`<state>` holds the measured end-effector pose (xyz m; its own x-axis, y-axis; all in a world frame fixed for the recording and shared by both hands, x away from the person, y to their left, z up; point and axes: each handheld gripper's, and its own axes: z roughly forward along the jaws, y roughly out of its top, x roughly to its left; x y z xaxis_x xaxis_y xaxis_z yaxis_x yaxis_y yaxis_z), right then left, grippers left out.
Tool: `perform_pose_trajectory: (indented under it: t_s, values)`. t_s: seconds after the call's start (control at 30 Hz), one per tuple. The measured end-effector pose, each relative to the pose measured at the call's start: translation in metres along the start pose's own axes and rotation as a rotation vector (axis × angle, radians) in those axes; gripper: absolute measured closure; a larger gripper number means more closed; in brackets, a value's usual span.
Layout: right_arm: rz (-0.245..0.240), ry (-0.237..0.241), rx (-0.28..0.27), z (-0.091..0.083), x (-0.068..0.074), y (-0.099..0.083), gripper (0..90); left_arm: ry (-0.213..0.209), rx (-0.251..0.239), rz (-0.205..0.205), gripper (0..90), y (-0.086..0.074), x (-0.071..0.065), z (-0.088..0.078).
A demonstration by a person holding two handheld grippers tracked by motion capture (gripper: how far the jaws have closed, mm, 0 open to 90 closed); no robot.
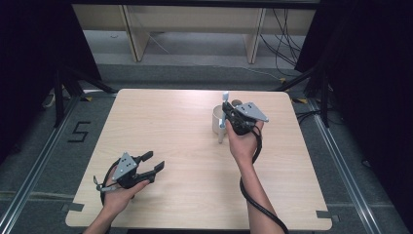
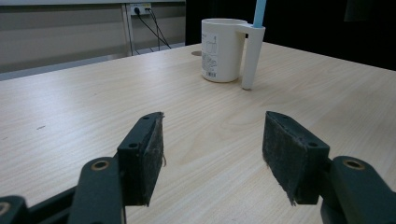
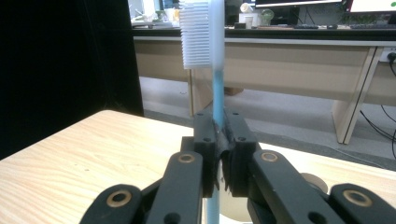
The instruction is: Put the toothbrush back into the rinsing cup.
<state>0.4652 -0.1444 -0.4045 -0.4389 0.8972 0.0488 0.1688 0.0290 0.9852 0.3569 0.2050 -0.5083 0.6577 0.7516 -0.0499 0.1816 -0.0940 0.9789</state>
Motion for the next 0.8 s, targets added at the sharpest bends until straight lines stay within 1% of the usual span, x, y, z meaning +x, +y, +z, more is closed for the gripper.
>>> perform_pose_trajectory:
  t_s: [0.03,0.07,0.1,0.13,0.2,0.27,0.3,0.43,0.5,0.53,0.57,0.6,0.63,0.67,0.73,0.77,0.8]
  values:
    - [0.002,-0.003,0.004,0.000,0.000,0.000,85.8,0.000,0.001,0.000,38.1,0.000,0.000,0.000]
    - [0.016,-0.005,0.006,0.000,0.000,-0.001,85.8,0.000,0.000,0.000,38.1,0.000,0.000,0.000]
    - [0.015,-0.004,-0.001,0.001,0.000,-0.002,85.8,0.000,0.000,0.000,38.1,0.000,0.000,0.000]
    - [0.003,-0.010,0.005,0.000,-0.001,-0.002,85.8,0.000,0.000,0.000,38.1,0.000,0.000,0.000]
    - [-0.001,-0.009,0.005,0.000,-0.001,-0.003,85.8,0.001,0.000,0.000,38.1,0.000,0.000,0.000]
    - [0.020,-0.009,0.013,0.000,0.000,-0.004,85.8,-0.001,0.000,0.001,38.0,0.000,0.000,0.000]
    - [0.012,-0.005,0.013,0.000,-0.001,-0.005,85.7,0.007,0.016,0.004,38.0,0.001,0.000,-0.001]
    - [0.005,-0.008,0.007,0.001,-0.002,-0.007,85.7,0.007,0.016,0.004,38.0,0.000,-0.001,-0.001]
    - [0.009,-0.011,0.022,0.001,-0.002,-0.009,85.7,0.007,0.016,0.003,38.0,0.000,-0.001,-0.001]
    - [-0.007,-0.016,0.017,0.001,-0.003,-0.009,85.7,0.006,0.017,0.003,38.0,0.000,-0.001,-0.001]
    - [-0.007,-0.016,0.017,0.001,-0.003,-0.009,85.7,0.006,0.017,0.003,38.0,0.000,-0.001,-0.001]
    - [0.006,-0.004,0.022,0.002,-0.002,-0.011,85.8,0.006,0.018,0.005,38.0,0.000,-0.001,-0.001]
    - [0.006,-0.004,0.022,0.002,-0.002,-0.011,85.8,0.006,0.018,0.005,38.0,0.000,-0.001,-0.001]
    - [0.012,-0.014,0.026,0.003,-0.001,-0.013,85.8,0.005,0.018,0.006,38.0,0.000,-0.001,-0.001]
    - [0.008,-0.005,0.032,0.004,-0.001,-0.015,85.7,0.005,0.017,0.006,38.0,0.000,-0.001,-0.001]
    - [0.011,-0.010,0.040,0.004,-0.001,-0.016,85.7,0.005,0.017,0.005,38.0,0.000,-0.001,-0.001]
    - [0.015,-0.012,0.037,0.004,0.000,-0.017,85.7,0.005,0.018,0.004,38.0,0.000,-0.001,-0.001]
